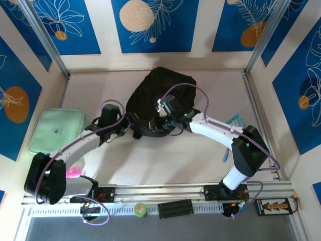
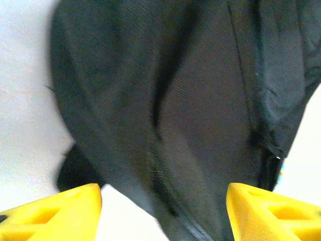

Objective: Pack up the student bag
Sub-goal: Zip the student bag at the top-center of the table.

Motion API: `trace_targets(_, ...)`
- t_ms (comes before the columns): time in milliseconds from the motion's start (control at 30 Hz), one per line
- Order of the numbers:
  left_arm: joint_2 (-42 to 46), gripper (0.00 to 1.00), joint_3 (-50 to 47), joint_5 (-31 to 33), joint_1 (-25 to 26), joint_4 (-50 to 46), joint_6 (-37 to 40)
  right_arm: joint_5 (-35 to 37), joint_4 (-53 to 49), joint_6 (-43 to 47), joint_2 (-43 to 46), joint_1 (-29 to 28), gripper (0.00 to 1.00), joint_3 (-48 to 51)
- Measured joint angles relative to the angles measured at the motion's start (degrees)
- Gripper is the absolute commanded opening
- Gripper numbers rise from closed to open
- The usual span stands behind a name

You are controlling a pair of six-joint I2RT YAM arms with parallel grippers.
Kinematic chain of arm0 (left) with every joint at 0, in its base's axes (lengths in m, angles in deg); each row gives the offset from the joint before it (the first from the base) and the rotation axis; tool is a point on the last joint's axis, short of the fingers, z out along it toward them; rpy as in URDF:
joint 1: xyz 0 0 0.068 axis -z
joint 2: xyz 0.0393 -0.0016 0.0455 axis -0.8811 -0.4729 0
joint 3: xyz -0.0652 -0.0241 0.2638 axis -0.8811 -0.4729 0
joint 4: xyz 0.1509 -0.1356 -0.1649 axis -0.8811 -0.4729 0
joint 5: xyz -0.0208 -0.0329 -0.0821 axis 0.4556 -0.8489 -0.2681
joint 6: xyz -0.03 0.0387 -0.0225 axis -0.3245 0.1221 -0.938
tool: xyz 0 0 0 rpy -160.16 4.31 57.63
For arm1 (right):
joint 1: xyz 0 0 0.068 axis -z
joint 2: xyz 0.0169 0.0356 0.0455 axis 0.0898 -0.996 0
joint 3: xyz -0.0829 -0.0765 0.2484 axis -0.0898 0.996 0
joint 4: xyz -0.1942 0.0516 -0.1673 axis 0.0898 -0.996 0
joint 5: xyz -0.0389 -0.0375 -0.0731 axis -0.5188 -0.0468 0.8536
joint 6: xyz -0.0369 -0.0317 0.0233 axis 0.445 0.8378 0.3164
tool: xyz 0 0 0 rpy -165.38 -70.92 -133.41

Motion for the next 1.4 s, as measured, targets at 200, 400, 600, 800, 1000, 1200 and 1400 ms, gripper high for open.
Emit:
trace_targets(200,-3.28,0.49,0.02,3.78,4.35,1.75,-4.98,0.09,-0.28,0.02,1.01,0.00,0.00,0.59)
trace_targets(400,-5.03,0.26,0.02,5.90,4.55,3.69,-7.26,0.92,-0.85,0.22,2.60,0.00,0.00,1.57)
trace_targets(600,-5.60,0.04,0.02,6.75,4.55,4.31,-8.37,3.91,-2.08,0.22,4.61,0.00,0.00,2.93)
trace_targets(800,-5.60,0.00,0.02,6.03,4.74,4.79,-8.48,11.39,-3.50,-0.02,9.46,0.24,0.00,6.58)
trace_targets(1000,-5.57,0.00,-0.79,3.98,4.61,6.69,-8.63,15.30,-5.16,-0.90,12.72,3.50,0.00,8.76)
trace_targets(1200,-5.46,0.00,-1.55,3.50,4.02,7.21,-8.52,16.33,-6.95,-1.20,12.76,6.29,0.00,8.79)
trace_targets(1400,-5.05,0.00,-1.97,3.23,3.45,6.95,-8.00,18.64,-9.20,-1.86,12.31,7.52,0.00,8.48)
